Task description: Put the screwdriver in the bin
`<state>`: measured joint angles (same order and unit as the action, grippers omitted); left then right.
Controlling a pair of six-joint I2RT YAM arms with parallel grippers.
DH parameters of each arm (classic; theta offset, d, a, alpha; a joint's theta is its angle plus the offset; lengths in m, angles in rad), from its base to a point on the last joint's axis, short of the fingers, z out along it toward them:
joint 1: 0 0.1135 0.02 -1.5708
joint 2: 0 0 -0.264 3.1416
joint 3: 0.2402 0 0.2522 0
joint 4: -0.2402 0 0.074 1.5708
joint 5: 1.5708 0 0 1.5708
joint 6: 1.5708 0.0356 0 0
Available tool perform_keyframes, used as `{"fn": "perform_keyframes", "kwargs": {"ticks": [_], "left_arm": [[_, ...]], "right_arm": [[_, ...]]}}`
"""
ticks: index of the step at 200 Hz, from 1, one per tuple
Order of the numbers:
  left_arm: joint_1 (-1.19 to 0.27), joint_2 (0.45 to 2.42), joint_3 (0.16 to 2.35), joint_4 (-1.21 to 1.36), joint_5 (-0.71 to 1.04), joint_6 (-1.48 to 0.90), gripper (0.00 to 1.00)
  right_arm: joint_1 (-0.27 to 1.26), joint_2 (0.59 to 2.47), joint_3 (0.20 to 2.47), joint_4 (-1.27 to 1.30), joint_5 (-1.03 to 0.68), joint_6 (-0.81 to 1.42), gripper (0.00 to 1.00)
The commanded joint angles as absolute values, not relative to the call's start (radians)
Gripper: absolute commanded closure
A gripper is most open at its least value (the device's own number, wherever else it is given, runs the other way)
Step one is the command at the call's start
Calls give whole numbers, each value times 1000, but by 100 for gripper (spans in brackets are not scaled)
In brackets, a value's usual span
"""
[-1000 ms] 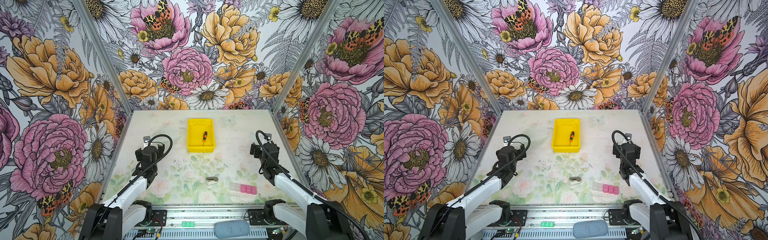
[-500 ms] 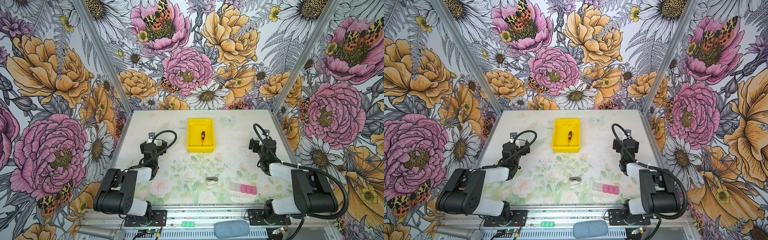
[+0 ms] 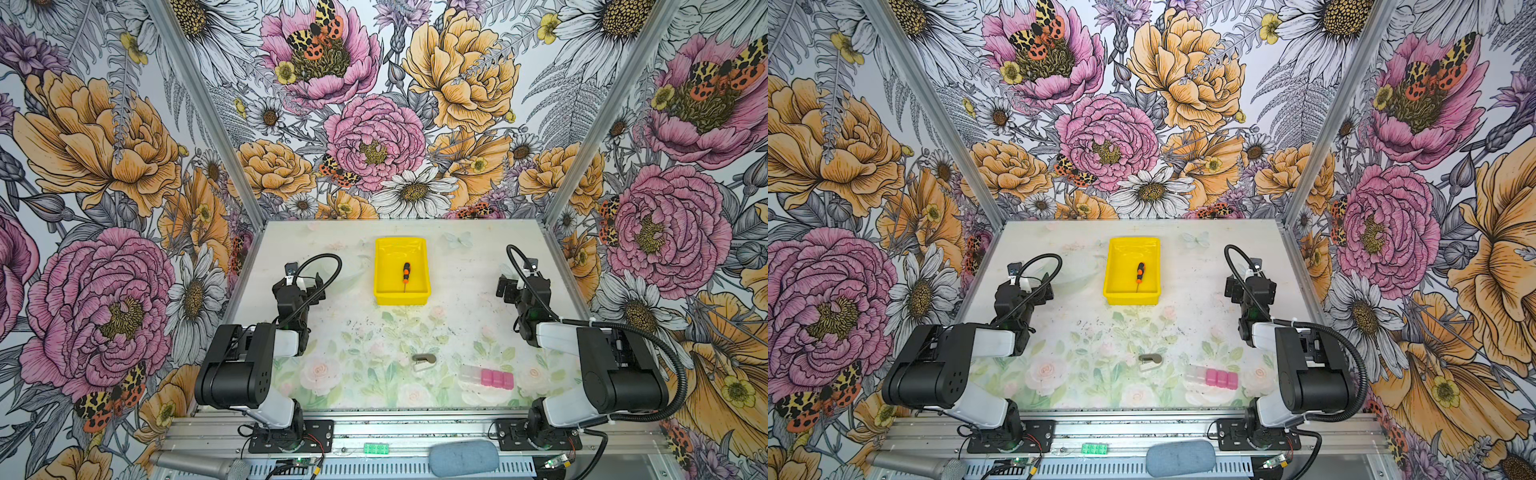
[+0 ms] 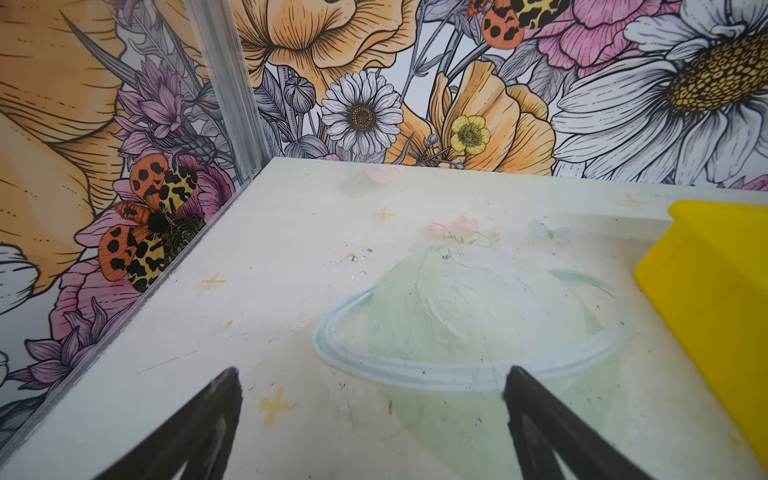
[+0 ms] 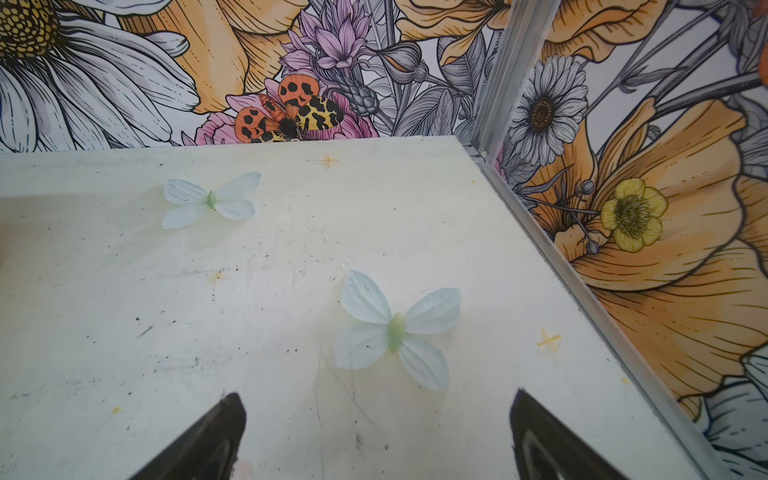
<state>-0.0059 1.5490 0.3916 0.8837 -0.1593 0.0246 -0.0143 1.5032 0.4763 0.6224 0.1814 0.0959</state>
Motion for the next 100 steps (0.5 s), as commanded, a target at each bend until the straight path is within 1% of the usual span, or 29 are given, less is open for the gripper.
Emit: {"fn": "perform_keyframes", "kwargs": {"ticks": [1, 32, 55, 100], "left_arm": [[-3, 1549, 379, 932, -139, 6, 1], [-3, 1549, 379, 933, -139, 6, 1], [-3, 1549, 379, 932, -138, 7, 1], [-3, 1549, 379, 932, -138, 5, 1]], "right_arm": [[-15, 1505, 493, 655, 174, 109, 1], [-19, 1500, 469, 698, 167, 113, 1], [-28, 1524, 412, 819, 100, 94, 0], [-27, 1527, 419, 807, 98, 93, 0]]}}
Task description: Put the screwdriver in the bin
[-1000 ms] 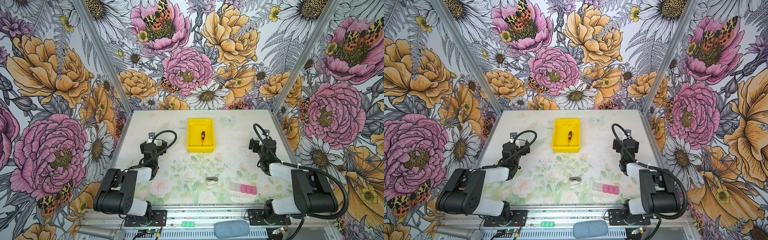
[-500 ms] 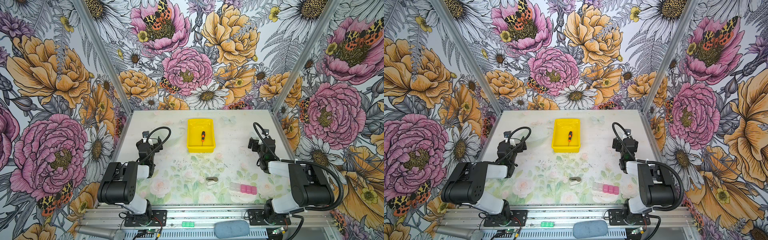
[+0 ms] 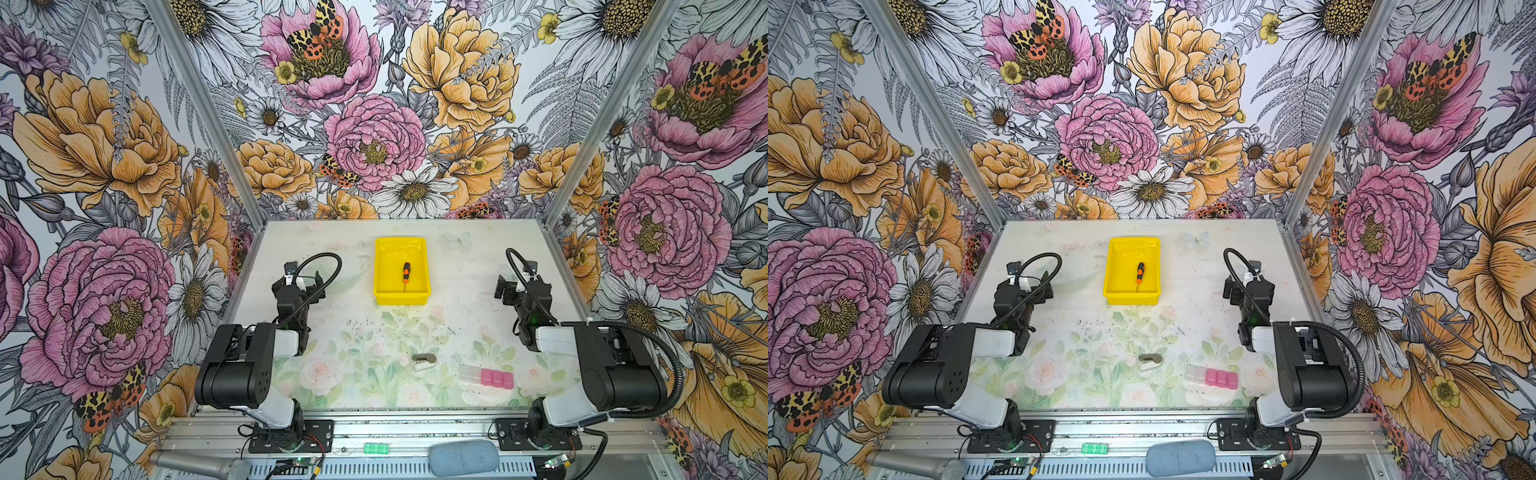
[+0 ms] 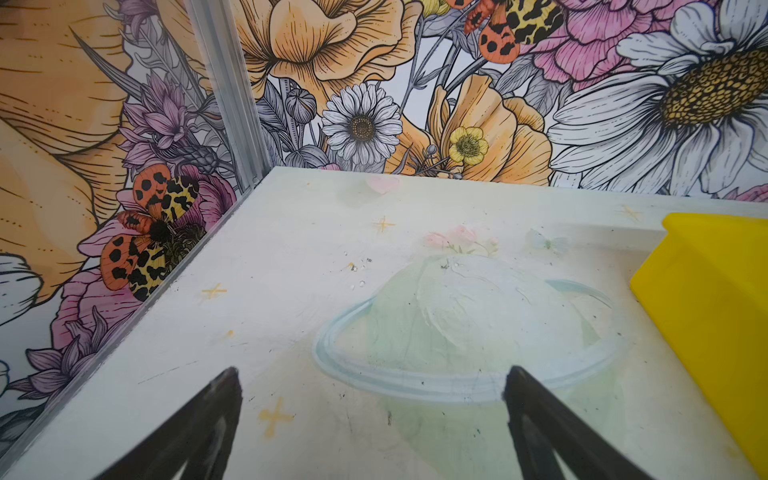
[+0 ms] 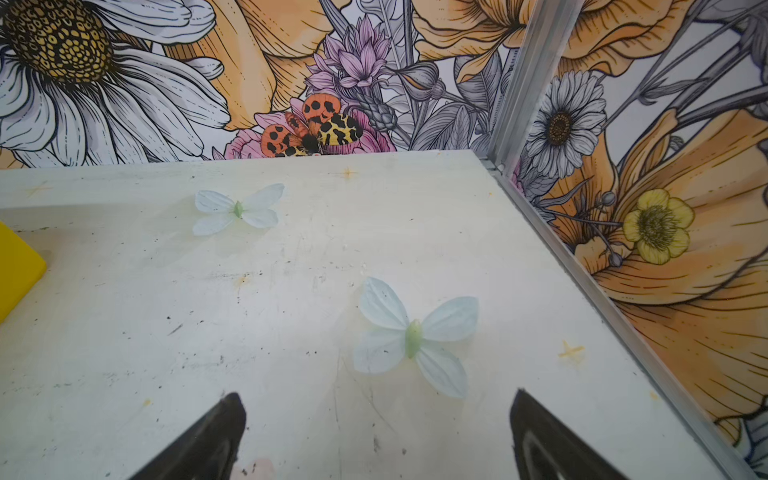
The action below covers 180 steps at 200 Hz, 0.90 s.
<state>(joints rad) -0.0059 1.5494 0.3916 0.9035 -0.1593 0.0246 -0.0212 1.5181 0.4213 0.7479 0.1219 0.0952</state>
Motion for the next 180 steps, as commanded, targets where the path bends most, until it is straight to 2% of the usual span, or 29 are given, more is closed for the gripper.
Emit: {"fn": "perform_keyframes", "kwargs": {"ticks": [1, 180], "left_arm": [[-3, 1549, 379, 932, -138, 6, 1], [-6, 1549, 380, 931, -143, 7, 1]], "right_arm": [[-27, 1527, 419, 807, 98, 92, 0], [-6, 1536, 393, 862, 158, 88, 1]]}}
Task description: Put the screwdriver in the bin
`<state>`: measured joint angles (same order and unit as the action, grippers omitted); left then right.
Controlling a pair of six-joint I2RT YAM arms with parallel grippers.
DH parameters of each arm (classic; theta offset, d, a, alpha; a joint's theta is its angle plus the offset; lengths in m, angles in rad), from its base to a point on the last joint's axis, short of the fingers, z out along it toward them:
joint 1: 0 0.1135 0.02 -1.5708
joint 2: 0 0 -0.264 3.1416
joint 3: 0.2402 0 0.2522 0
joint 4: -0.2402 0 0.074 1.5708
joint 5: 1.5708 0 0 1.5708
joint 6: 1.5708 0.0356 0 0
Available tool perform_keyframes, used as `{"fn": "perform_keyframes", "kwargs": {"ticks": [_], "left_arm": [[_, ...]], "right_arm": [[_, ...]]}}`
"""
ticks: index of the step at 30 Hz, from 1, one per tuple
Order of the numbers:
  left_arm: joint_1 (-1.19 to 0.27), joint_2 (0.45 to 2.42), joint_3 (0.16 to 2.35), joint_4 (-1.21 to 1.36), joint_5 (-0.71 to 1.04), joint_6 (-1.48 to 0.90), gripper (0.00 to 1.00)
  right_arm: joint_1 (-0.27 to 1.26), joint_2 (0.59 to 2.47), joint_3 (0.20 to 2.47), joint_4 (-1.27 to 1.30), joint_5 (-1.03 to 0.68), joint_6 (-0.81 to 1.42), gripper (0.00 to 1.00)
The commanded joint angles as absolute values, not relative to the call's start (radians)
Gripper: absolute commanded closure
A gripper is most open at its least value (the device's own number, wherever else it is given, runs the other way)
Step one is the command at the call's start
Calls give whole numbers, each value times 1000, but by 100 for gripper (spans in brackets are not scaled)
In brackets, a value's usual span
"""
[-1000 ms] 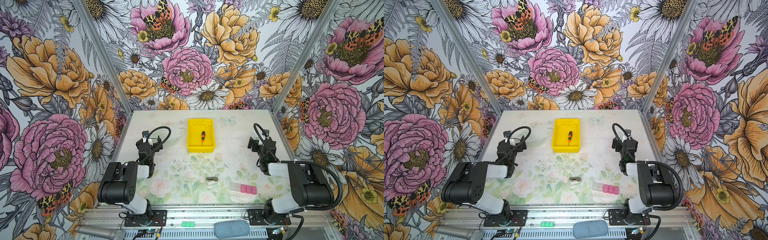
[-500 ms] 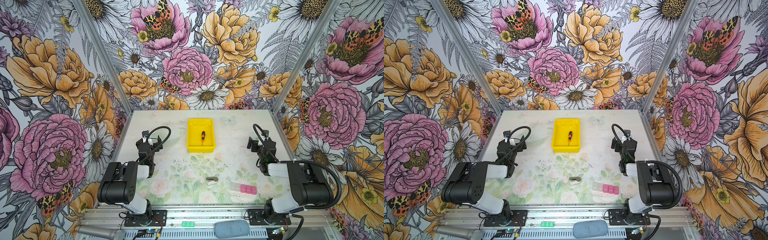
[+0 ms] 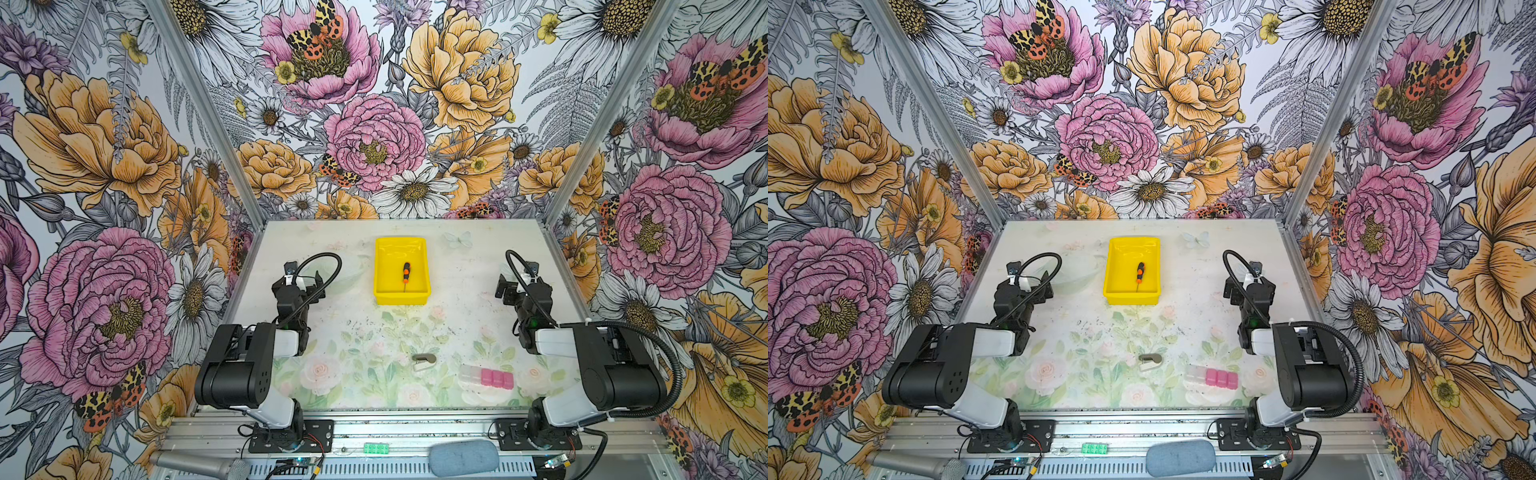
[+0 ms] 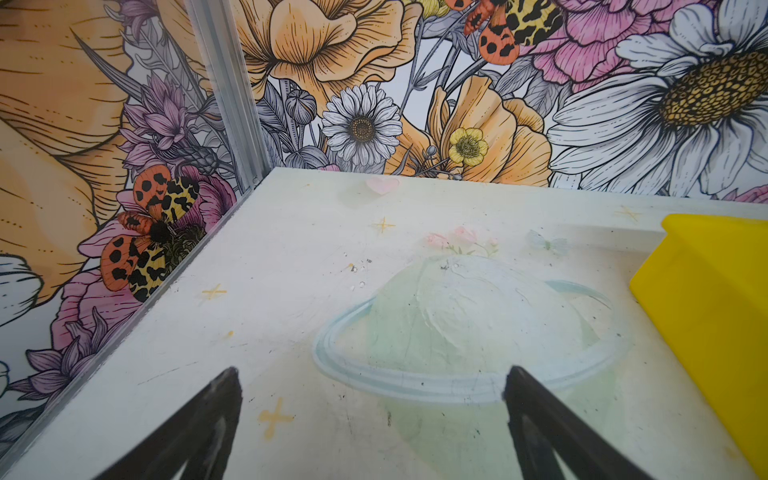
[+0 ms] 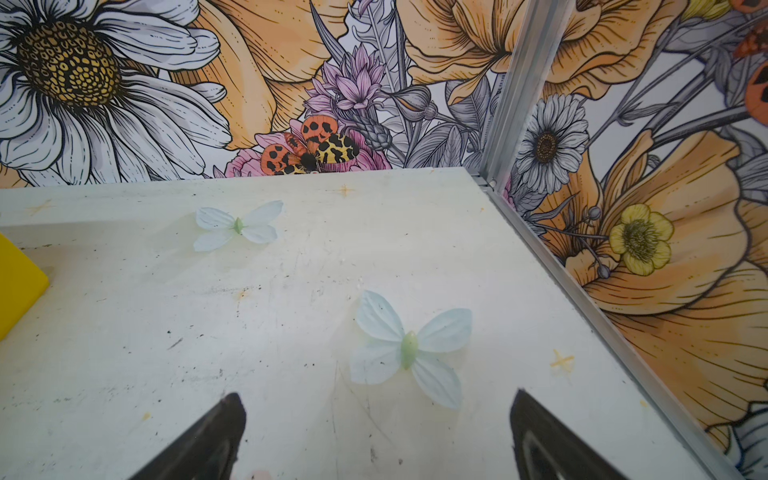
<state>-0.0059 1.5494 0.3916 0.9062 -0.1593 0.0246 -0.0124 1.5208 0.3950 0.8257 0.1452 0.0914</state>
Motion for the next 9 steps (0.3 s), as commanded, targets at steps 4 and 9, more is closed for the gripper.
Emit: {"fn": "perform_keyframes", "kwargs": {"ticks": [4, 9], "left_arm": [[-7, 1549, 381, 930, -144, 8, 1], [-10, 1549, 379, 933, -143, 11, 1]], "right_arm": [[-7, 1537, 395, 861, 158, 89, 1], [-7, 1534, 394, 861, 158, 88, 0]]}}
